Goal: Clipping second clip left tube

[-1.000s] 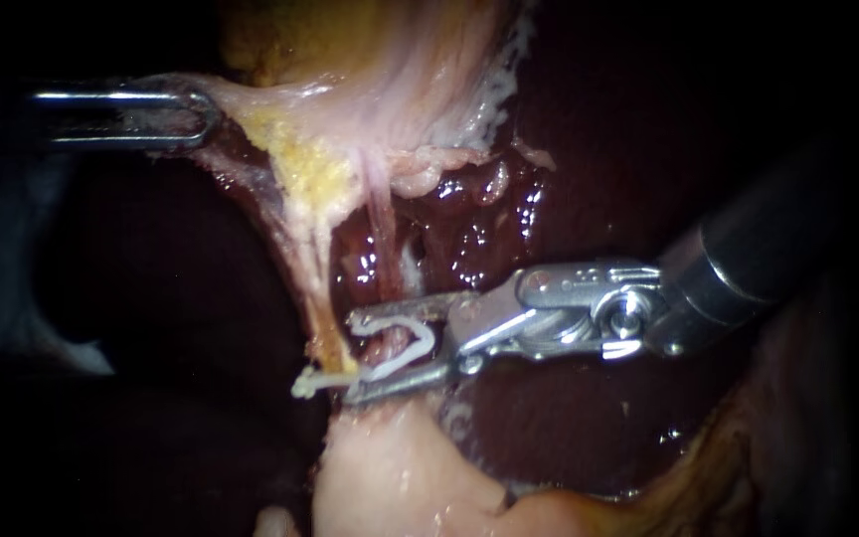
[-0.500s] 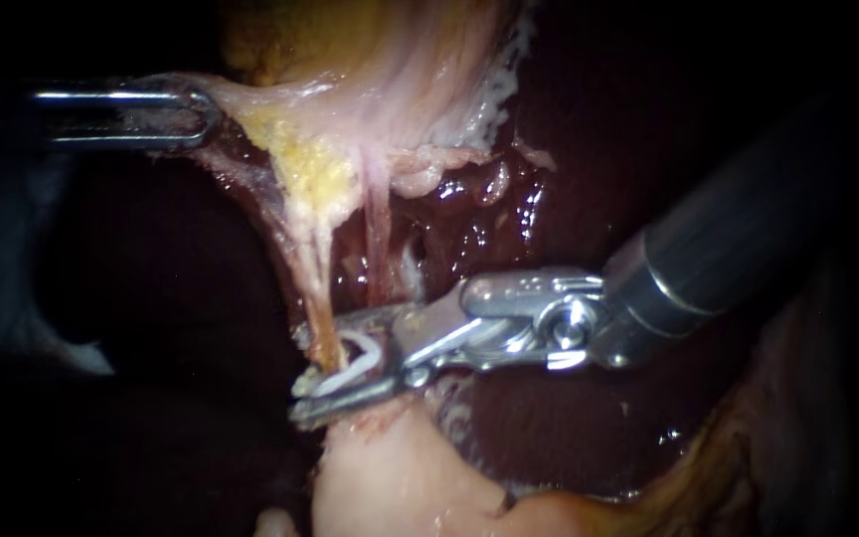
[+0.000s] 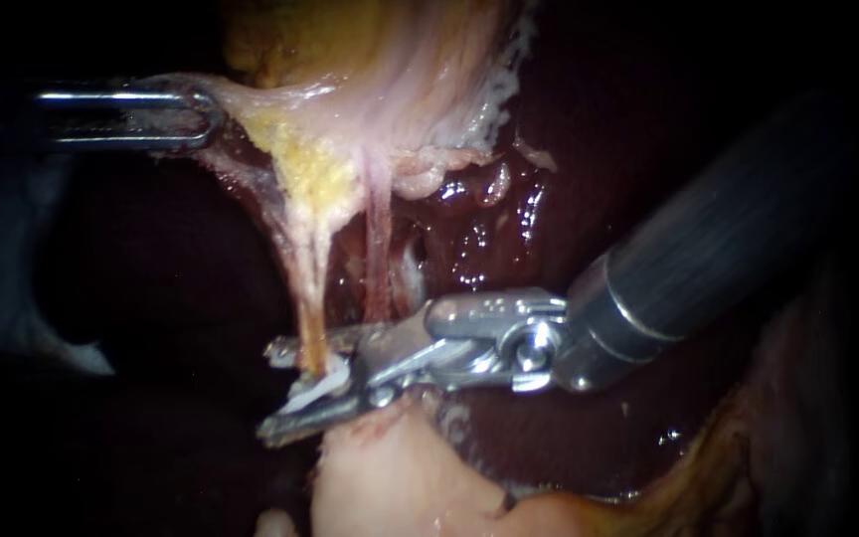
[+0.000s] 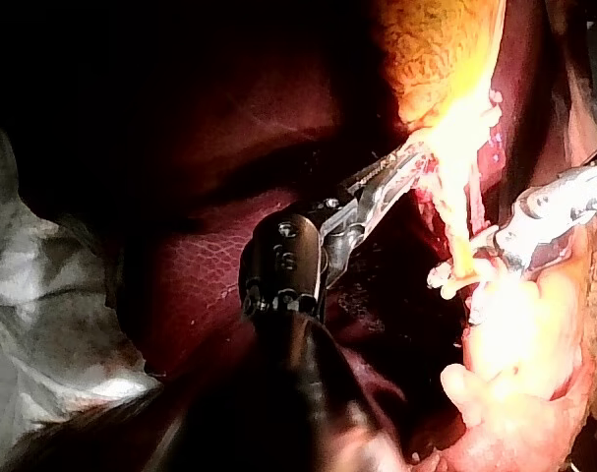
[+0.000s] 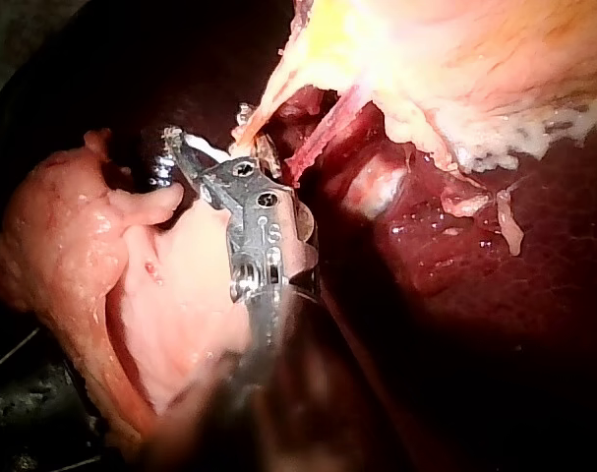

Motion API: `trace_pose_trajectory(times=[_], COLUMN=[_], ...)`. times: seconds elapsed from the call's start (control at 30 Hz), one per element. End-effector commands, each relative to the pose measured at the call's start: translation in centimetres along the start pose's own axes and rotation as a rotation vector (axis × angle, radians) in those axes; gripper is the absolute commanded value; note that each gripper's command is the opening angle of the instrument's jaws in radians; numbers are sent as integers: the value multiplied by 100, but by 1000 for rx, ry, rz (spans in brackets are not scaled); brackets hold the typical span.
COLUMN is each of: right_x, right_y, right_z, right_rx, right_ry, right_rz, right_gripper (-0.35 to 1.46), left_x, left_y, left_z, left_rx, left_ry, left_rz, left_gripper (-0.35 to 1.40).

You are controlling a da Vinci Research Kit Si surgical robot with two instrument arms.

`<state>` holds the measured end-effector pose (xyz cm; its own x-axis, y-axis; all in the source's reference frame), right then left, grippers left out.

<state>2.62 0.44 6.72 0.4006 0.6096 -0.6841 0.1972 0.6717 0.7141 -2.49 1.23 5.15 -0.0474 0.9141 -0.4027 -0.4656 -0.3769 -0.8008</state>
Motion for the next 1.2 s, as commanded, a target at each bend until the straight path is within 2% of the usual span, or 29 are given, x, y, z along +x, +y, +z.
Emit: trace_pose_trajectory(times=[0.03,0.33,0.5,0.6,0.8,0.93,1.1,1.13,1.2], right_x=[2,10,15,16,15,14,14,14,13], right_y=[-3,-38,-49,-51,-47,-46,-45,-44,-43], right_z=[1,10,12,13,11,11,9,9,7], right_rx=[9,61,93,107,92,89,90,91,94], right_ry=[4,10,19,18,22,23,23,24,25], right_rz=[-2,-12,-17,-23,-17,-11,1,25,66], right_gripper=[49,49,46,44,31,11,-23,-32,-35], left_x=[0,0,0,0,0,0,0,0,0], left_y=[0,0,0,0,0,-1,0,0,0], left_z=[0,0,0,0,0,0,0,0,0], left_rx=[0,0,0,0,0,-1,0,0,0], left_ry=[0,0,0,0,0,0,0,0,0], left_rz=[0,0,0,0,0,0,0,0,0], left_gripper=[-35,-35,-35,-35,-35,-35,-35,-35,-35])
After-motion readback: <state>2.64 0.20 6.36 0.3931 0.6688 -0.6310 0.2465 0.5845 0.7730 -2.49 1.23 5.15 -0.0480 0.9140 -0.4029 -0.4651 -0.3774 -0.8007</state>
